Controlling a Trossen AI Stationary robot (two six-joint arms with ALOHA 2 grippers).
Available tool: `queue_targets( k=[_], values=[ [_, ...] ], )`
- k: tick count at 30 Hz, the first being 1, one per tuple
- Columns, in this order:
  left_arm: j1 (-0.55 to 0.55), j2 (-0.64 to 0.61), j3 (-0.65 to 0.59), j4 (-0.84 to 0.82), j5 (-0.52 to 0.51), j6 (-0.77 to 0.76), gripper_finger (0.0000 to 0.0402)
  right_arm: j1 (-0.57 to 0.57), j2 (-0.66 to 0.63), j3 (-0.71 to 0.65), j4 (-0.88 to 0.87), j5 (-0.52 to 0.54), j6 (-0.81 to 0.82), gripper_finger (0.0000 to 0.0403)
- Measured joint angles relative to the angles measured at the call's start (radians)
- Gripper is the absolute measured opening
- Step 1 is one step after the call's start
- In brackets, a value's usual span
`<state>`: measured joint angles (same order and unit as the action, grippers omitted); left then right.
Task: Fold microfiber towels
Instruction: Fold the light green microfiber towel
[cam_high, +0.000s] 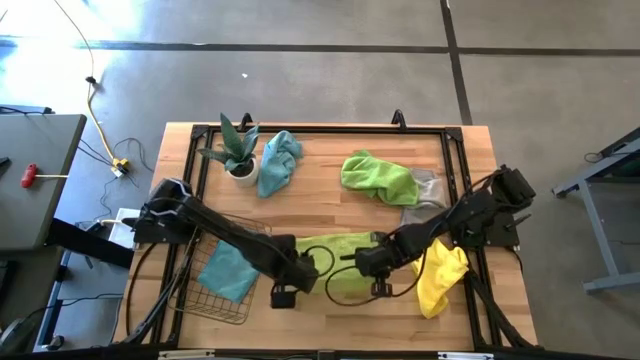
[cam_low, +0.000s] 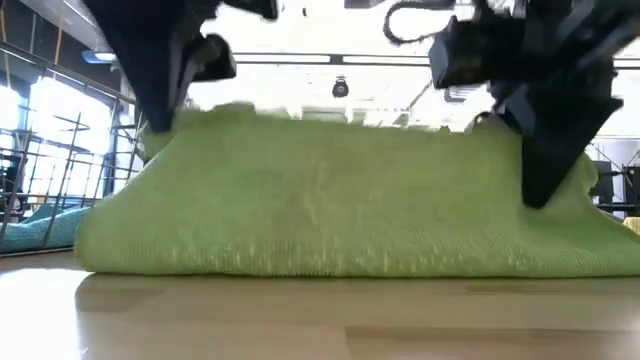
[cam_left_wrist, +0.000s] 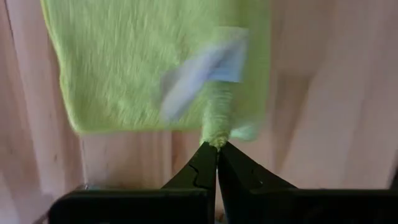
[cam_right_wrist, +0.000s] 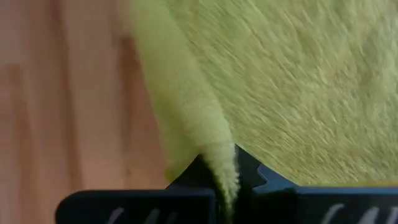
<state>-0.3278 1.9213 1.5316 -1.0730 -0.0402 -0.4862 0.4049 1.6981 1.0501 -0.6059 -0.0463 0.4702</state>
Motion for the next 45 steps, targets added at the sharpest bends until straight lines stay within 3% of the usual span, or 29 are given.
queue_targets(
  k=[15,24,31,37,45],
  values=[
    [0.098,0.095,0.001,-0.032,-0.108,0.027,0.0000,-0.123,0.000,-0.073,0.049,-0.029,-0.179,0.0005],
    [0.127,0.096,0.001,-0.032,-0.140,0.060,0.0000,-0.180,0.000,-0.073,0.032,-0.023,-0.257,0.0068],
    [0.146,0.096,0.001,-0.033,-0.145,0.071,0.0000,-0.189,0.000,-0.073,-0.037,0.060,-0.270,0.0119],
    [0.152,0.096,0.001,-0.033,-0.125,0.070,0.0000,-0.189,0.000,-0.073,-0.050,0.170,-0.291,0.0130],
    [0.160,0.095,-0.057,-0.025,-0.128,0.049,0.0000,-0.188,-0.002,-0.073,-0.057,0.120,-0.291,0.0130]
  ],
)
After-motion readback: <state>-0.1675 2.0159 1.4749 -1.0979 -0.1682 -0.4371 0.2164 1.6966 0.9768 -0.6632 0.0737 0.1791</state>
